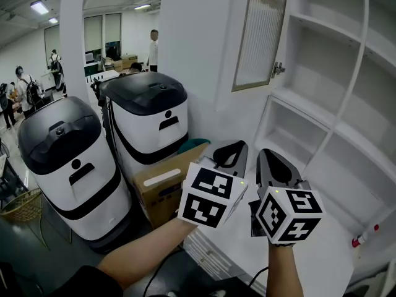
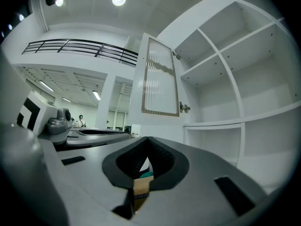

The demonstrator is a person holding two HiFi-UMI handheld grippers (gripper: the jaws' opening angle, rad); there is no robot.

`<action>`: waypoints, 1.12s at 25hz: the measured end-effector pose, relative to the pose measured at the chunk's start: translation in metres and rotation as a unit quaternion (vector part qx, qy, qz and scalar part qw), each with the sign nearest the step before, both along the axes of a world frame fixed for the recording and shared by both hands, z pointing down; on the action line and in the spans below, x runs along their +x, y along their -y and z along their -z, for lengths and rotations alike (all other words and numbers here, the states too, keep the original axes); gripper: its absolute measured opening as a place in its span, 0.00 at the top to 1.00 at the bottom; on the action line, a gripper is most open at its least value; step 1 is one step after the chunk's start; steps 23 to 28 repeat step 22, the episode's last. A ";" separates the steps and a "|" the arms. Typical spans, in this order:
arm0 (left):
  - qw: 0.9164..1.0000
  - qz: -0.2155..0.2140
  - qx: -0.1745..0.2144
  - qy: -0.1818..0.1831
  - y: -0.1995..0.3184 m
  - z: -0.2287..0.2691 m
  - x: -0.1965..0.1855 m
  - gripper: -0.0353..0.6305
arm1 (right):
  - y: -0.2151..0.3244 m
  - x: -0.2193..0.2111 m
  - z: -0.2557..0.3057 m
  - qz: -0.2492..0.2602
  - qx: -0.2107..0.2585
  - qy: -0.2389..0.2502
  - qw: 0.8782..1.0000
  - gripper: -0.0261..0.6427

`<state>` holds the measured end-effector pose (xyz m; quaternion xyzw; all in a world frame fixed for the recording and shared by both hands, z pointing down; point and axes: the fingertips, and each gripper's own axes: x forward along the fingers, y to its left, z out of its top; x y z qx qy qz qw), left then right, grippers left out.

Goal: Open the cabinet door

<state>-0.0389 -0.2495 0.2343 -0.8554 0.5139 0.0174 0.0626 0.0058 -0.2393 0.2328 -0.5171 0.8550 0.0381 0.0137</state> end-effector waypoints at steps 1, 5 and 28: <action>1.000 -0.003 -0.002 0.001 -0.001 -0.002 0.002 0.93 | -0.001 0.003 -0.001 -0.004 -0.001 0.000 1.000 0.93; 1.000 -0.014 -0.005 0.005 -0.004 -0.005 0.010 0.93 | -0.006 0.012 -0.003 -0.020 -0.001 -0.002 1.000 0.93; 0.999 -0.039 -0.009 0.005 -0.008 -0.010 0.032 0.93 | -0.012 0.034 -0.009 -0.049 -0.008 -0.012 0.999 0.93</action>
